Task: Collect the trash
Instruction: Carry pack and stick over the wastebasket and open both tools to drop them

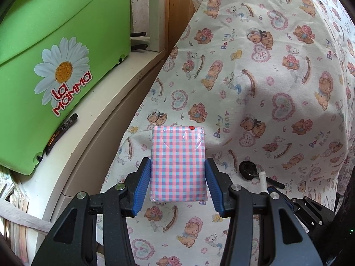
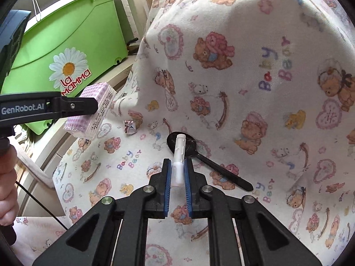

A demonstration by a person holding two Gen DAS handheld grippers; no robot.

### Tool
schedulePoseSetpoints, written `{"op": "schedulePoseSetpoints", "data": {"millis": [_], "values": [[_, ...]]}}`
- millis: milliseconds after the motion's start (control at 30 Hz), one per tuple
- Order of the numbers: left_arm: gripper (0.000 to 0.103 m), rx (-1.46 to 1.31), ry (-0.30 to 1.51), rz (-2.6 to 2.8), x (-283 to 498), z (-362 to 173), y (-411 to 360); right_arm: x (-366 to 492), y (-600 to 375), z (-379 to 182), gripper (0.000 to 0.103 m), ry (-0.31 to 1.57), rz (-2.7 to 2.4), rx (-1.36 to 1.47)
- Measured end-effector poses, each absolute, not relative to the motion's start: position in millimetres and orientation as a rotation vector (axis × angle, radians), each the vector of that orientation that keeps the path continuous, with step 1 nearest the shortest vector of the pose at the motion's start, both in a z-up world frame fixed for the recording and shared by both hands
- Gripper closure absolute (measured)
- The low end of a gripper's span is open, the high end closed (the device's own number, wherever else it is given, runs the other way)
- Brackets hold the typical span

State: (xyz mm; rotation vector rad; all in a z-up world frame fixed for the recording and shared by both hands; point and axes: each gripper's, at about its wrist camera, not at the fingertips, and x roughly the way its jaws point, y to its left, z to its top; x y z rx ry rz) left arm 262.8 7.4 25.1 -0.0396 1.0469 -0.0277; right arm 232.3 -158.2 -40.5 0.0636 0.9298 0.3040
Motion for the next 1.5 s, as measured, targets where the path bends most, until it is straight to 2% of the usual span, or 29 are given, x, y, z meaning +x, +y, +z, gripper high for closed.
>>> {"op": "schedulePoseSetpoints", "data": {"millis": [200, 467, 567, 633, 800, 833, 1200, 1500], "values": [[0.055, -0.026, 1.046, -0.027, 256.5, 24.7, 12.0, 212.4, -166.2, -44.6, 0.090, 1.075, 0.342, -0.018], [0.055, -0.014, 1.054, -0.021, 252.3, 21.6, 13.6, 194.1, -179.5, -56.3, 0.090, 1.103, 0.332, -0.084], [0.055, -0.017, 1.055, -0.026, 251.7, 21.6, 12.4, 193.0, -177.9, -57.0, 0.083, 1.080, 0.310, -0.088], [0.055, -0.010, 1.052, -0.027, 251.7, 21.7, 10.6, 189.6, -173.4, -57.6, 0.083, 1.059, 0.298, -0.126], [0.055, -0.001, 1.047, -0.032, 249.6, 21.1, 6.8, 182.5, -167.4, -56.0, 0.083, 1.039, 0.254, -0.190], [0.055, 0.000, 1.046, -0.033, 248.4, 21.2, 6.4, 181.4, -168.6, -54.8, 0.088, 1.039, 0.246, -0.181], [0.055, -0.003, 0.998, -0.101, 197.2, 36.7, -13.6, 140.0, -184.1, -3.5, 0.088, 0.908, 0.242, -0.109], [0.055, 0.012, 0.946, -0.158, 143.5, 68.5, -31.7, 73.3, -178.9, 26.0, 0.088, 0.815, 0.258, -0.017]]}}
